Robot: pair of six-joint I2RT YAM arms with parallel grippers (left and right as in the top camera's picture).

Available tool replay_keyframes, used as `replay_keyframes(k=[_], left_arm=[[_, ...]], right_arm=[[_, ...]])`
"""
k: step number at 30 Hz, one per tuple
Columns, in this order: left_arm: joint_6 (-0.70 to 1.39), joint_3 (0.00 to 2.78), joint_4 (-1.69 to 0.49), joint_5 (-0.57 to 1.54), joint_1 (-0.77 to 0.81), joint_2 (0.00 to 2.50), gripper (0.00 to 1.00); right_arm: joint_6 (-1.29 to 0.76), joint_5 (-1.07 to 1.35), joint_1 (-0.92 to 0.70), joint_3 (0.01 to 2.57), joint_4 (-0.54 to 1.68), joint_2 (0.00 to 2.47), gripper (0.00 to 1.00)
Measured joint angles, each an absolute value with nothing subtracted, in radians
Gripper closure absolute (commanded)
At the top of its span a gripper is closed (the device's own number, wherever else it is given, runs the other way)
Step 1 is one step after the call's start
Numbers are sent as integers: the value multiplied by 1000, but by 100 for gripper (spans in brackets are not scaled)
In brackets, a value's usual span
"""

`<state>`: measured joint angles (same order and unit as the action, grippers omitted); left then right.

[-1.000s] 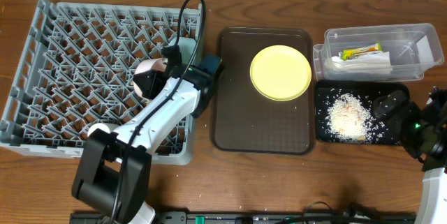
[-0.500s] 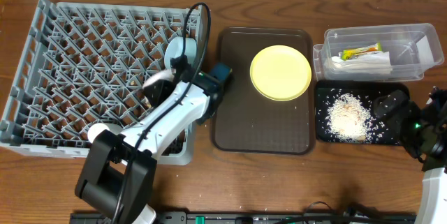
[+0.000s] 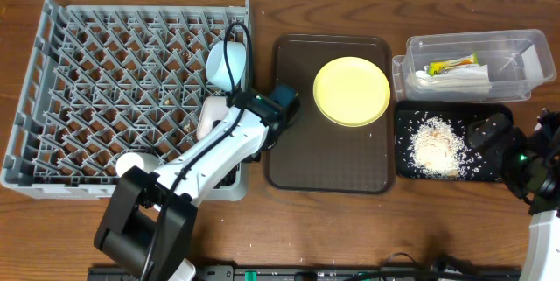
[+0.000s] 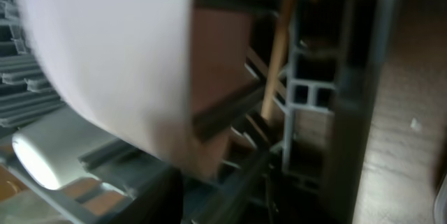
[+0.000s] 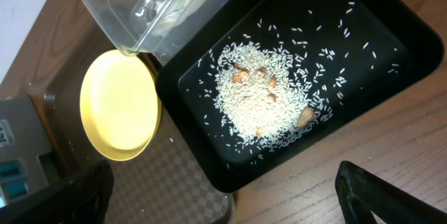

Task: Sort waste into correct bins and load items into the dishwasher
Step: 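Release the white bowl and pull the left gripper back toward the tray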

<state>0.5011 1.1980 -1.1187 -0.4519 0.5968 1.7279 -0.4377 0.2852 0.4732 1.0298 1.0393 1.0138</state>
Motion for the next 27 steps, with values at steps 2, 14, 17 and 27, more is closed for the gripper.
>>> replay_keyframes(k=[2,14,17,27], left_arm=[[501,1198,-1131,-419,595,1722,57],[512,1198,-1081,-222,598,1464,91],[513,1198,-1062,-207,598,1423,92],[512,1106,-920,-170,604,1459,93]], right_arm=[[-438,285,473,1030,1039,1014,1],[-438,285,473,1030,1039,1014,1],[-438,285,473,1030,1039,1014,1],[-438,285,473,1030,1039,1014,1]])
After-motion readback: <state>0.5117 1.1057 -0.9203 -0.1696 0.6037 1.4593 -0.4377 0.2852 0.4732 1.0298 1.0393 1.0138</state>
